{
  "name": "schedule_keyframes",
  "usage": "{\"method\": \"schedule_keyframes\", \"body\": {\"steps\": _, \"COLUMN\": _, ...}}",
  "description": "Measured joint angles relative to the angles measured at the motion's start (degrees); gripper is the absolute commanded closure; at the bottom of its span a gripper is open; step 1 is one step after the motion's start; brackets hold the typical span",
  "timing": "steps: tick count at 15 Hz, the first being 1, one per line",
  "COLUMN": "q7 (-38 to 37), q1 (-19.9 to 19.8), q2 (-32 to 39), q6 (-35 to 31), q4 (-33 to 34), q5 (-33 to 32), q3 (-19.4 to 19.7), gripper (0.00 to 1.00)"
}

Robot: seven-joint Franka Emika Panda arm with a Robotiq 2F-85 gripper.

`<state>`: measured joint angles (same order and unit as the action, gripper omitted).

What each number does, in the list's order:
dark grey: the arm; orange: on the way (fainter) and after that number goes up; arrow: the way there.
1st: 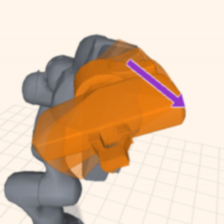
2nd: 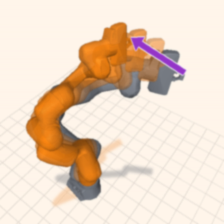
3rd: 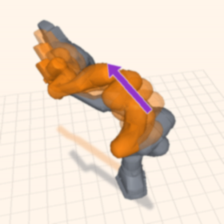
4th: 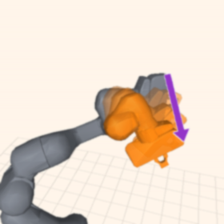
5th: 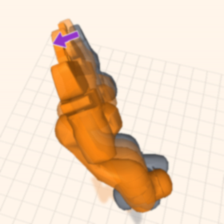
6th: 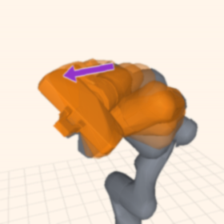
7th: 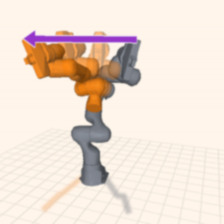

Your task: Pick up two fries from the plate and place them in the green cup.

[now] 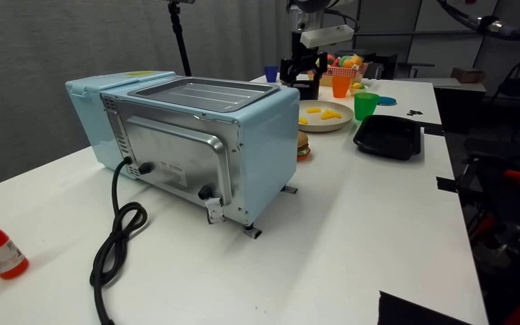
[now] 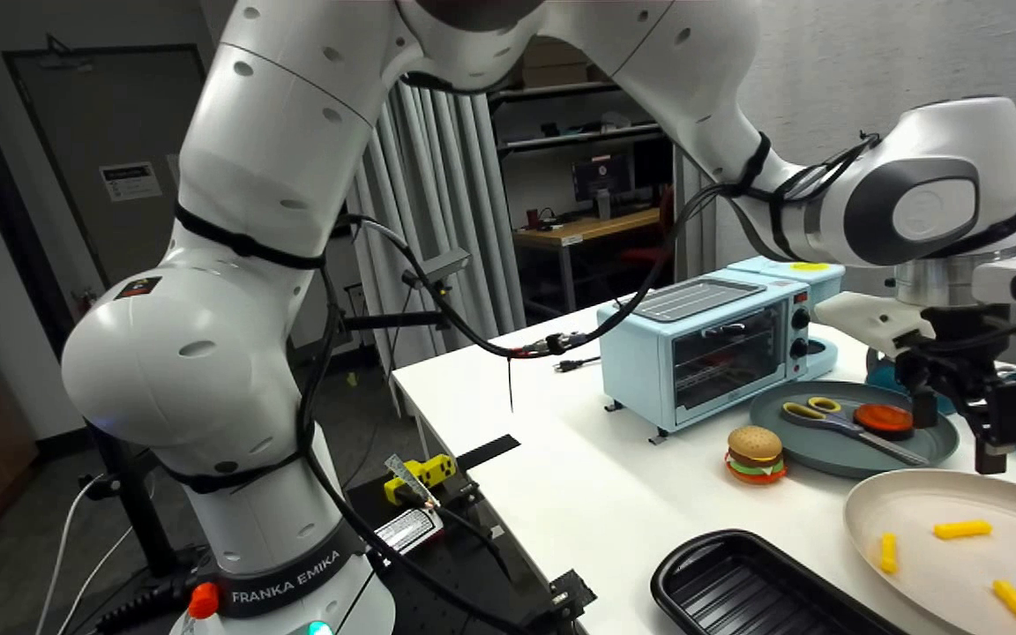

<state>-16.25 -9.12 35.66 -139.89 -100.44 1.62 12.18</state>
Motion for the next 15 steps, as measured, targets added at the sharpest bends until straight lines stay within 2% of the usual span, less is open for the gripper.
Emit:
{"method": "schedule_keyframes", "body": {"steps": 7, "q7": -0.6, "q1": 0.0, "q2": 5.9, "q6": 0.0, "q4": 4.0, "q5": 0.0, "q3": 0.0, "gripper": 0.0}}
{"method": "schedule_keyframes", "body": {"steps": 15, "q7": -0.8, "q1": 0.0, "q2": 9.1, "q6": 0.0, "q4": 5.2, "q5": 0.0, "q3": 0.3, "gripper": 0.0}}
